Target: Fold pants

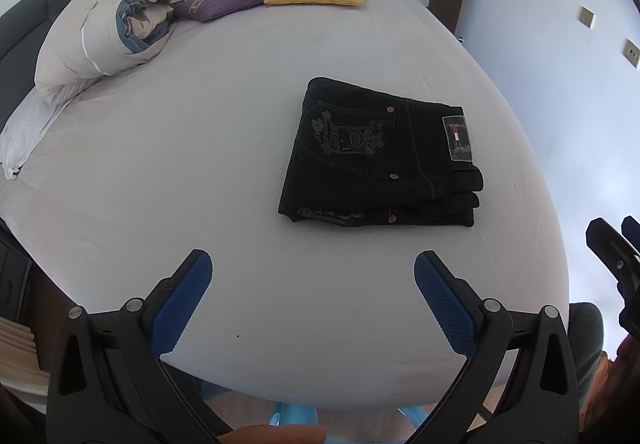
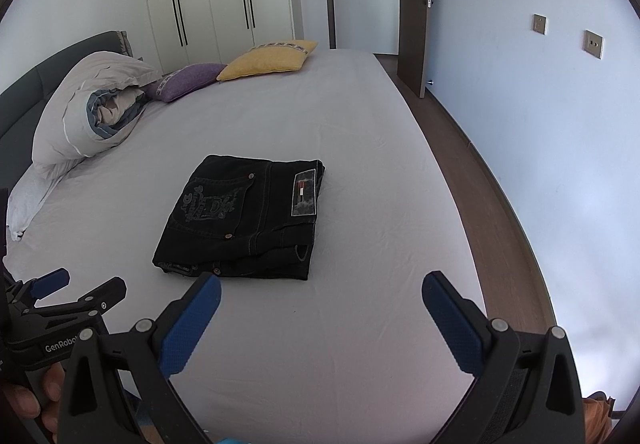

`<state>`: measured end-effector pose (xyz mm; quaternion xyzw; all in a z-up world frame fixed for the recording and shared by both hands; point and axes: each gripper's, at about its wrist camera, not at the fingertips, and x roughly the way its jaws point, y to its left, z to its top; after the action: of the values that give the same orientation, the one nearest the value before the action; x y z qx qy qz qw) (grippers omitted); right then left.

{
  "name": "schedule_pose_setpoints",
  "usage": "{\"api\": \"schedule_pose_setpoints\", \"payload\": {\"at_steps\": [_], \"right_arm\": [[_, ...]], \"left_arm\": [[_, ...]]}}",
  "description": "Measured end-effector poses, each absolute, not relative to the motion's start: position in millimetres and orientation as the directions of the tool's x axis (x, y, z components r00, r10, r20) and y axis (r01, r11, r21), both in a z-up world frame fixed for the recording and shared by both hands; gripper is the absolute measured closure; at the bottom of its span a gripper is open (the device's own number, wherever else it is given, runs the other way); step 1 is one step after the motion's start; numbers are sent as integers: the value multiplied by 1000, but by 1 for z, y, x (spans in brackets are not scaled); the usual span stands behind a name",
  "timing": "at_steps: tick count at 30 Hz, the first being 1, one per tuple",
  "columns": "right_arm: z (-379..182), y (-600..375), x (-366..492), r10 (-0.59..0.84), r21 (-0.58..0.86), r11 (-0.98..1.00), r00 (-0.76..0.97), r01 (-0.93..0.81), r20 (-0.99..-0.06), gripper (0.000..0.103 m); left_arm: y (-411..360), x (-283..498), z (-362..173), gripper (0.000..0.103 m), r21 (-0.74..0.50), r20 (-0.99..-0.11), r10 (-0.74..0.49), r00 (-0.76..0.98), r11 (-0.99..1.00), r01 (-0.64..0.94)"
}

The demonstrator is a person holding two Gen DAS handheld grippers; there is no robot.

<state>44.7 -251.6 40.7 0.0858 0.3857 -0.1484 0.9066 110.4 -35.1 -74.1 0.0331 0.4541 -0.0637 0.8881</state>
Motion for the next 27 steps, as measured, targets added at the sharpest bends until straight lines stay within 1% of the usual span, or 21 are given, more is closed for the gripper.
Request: {"api": "schedule_pose_setpoints", "payload": {"at_steps": [27], "right_arm": [[32, -249, 44, -195, 44, 943, 650, 331, -734, 0]], "left_arm": [[-33, 108, -80, 0, 0, -818, -85, 569, 989, 148]]}}
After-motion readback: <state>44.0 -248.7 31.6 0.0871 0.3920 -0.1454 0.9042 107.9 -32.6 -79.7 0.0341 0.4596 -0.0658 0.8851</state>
